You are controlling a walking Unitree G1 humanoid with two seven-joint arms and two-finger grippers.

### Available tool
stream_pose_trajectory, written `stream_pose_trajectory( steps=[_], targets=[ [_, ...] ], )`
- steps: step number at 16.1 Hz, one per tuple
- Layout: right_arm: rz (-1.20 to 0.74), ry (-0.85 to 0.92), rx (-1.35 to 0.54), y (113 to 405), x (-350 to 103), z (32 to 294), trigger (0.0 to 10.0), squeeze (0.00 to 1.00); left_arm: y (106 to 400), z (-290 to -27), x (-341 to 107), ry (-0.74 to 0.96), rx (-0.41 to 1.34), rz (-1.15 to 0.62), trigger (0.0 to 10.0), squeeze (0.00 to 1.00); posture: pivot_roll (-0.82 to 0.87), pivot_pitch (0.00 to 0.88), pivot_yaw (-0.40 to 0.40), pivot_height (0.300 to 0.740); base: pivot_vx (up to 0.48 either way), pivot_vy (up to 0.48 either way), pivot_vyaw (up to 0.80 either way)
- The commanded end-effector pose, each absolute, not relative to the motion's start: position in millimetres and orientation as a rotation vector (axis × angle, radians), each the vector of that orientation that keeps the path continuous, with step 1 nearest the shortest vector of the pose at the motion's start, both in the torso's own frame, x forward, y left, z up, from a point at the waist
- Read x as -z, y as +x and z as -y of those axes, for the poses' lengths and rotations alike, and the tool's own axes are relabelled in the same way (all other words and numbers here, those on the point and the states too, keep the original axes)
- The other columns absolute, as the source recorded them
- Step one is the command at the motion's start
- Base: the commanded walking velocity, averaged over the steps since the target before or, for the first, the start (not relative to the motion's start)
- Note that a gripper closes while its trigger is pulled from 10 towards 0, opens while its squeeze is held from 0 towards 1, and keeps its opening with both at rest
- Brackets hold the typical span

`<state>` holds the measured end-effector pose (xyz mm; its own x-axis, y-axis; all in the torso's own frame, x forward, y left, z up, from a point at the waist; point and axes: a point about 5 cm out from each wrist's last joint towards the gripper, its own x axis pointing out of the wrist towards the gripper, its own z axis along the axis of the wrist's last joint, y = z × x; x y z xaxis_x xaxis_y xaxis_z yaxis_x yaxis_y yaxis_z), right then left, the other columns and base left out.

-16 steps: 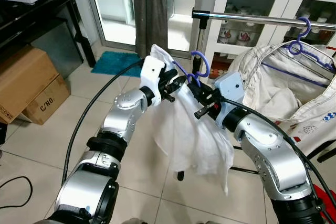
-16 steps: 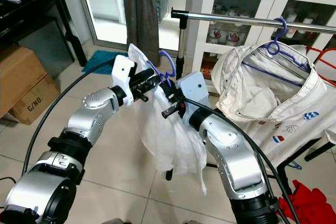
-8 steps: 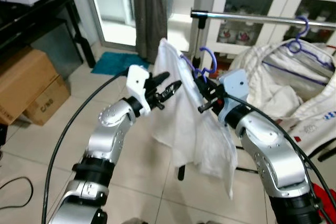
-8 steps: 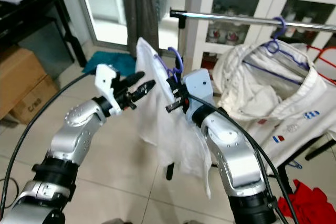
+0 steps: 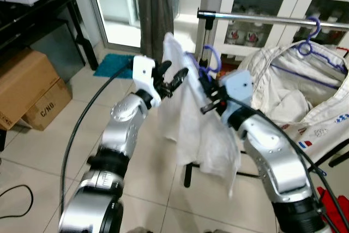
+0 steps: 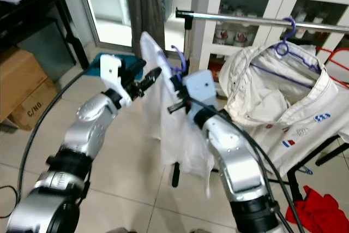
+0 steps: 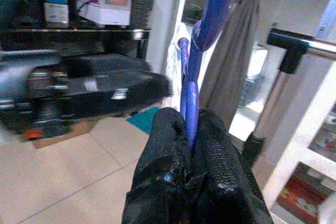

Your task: Hang hanger

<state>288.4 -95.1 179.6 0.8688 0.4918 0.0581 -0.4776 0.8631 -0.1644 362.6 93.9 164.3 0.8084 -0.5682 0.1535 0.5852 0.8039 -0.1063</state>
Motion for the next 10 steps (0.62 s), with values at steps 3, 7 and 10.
stream_pose_trajectory(
  steps=[3,7,10],
  targets=[
    [0.198,-0.163,-0.553,287,-199,83,0.0,0.0,368,-87,-164,-0.177,0.661,0.088,10.0,0.0,-0.16,0.0,0.036,0.74,0.0,0.0,0.0],
    [0.208,-0.165,-0.56,287,-200,80,0.0,0.0,370,-80,-163,-0.171,0.718,0.078,4.9,0.0,-0.16,0.0,0.051,0.74,0.0,0.0,0.0],
    [0.207,-0.162,-0.553,287,-200,80,0.0,0.0,371,-83,-161,-0.172,0.711,0.079,0.0,0.0,-0.16,0.0,0.054,0.74,0.0,0.0,0.0]
  ],
)
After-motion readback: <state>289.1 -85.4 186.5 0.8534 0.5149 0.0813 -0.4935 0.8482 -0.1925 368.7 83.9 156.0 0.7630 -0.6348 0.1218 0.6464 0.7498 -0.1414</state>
